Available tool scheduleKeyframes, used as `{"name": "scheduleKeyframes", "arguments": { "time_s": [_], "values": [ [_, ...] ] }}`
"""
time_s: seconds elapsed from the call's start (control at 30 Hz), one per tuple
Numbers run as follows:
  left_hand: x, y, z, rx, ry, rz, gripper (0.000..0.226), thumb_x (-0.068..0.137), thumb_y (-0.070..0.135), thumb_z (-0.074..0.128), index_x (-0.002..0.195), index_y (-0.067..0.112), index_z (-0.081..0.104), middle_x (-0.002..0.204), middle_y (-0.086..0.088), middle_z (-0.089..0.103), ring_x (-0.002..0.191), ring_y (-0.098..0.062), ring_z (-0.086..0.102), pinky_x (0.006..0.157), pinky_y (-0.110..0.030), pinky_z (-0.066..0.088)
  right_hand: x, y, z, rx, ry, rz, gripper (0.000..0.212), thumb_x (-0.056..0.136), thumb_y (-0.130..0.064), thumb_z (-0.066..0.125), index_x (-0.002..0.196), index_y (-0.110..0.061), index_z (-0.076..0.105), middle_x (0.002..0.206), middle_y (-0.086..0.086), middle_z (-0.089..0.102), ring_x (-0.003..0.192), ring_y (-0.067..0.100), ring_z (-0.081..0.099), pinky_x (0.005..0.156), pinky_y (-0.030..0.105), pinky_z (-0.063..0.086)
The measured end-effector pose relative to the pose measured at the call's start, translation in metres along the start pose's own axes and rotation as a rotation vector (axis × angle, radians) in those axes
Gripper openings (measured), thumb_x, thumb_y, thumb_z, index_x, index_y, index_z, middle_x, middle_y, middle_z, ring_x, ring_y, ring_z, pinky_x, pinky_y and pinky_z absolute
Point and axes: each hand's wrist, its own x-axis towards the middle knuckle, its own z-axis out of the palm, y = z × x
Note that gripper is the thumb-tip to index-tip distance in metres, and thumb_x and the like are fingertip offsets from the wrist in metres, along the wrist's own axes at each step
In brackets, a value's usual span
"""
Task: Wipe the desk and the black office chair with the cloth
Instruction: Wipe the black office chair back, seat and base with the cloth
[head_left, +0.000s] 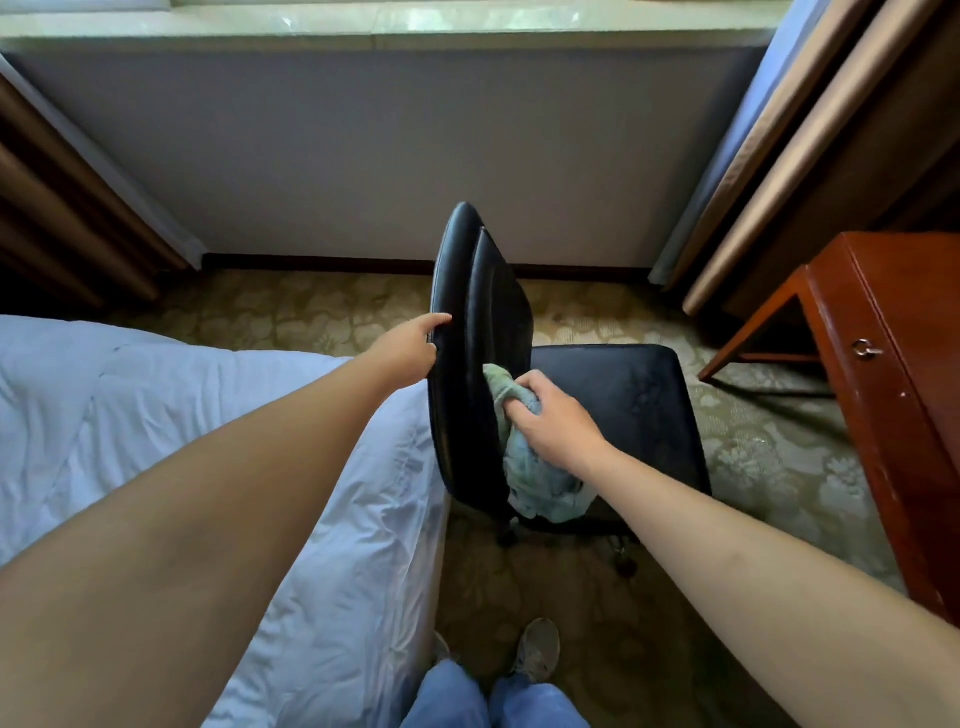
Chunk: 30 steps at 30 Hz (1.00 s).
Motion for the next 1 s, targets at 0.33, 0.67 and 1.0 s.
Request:
{"name": "scheduleKeyframes", "arguments": {
  "time_s": [0.33,0.67,1.0],
  "values": [
    [-0.058,0.011,0.002,0.417,-0.197,0.158,0.04,0.098,0.027,0.053,0.138,0.032,0.056,0.107,0.005,0.072,0.094,-0.012,0.069,0.071,-0.026,0.052,-0.014,0.009,-0.044,-0.041,0.04,0.075,0.014,0.091,-0.05,0.056,0.094,-0.037,0.054,0.09,-0.006,0.07,0.082,0.017,0.066,0.079,0.04,0.054],
    [-0.034,0.065,0.005,0.774,-0.143,0.53,0.031,0.098,0.03,0.044,0.119,0.029,0.067,0.114,0.007,0.068,0.099,-0.017,0.063,0.083,-0.035,0.055,-0.026,0.018,-0.056,0.03,0.113,0.156,0.016,0.092,-0.046,0.059,0.1,-0.032,0.057,0.093,-0.004,0.069,0.084,0.019,0.067,0.079,0.041,0.054],
    [-0.012,0.096,0.115,0.875,-0.584,0.89,0.024,0.1,0.036,0.048,0.104,0.022,0.067,0.095,0.004,0.068,0.083,-0.02,0.061,0.076,-0.038,0.052,-0.047,0.091,-0.042,0.438,0.411,0.448,0.014,0.091,-0.037,0.066,0.098,-0.025,0.063,0.101,0.007,0.071,0.091,0.026,0.07,0.085,0.044,0.056]
  ]
}}
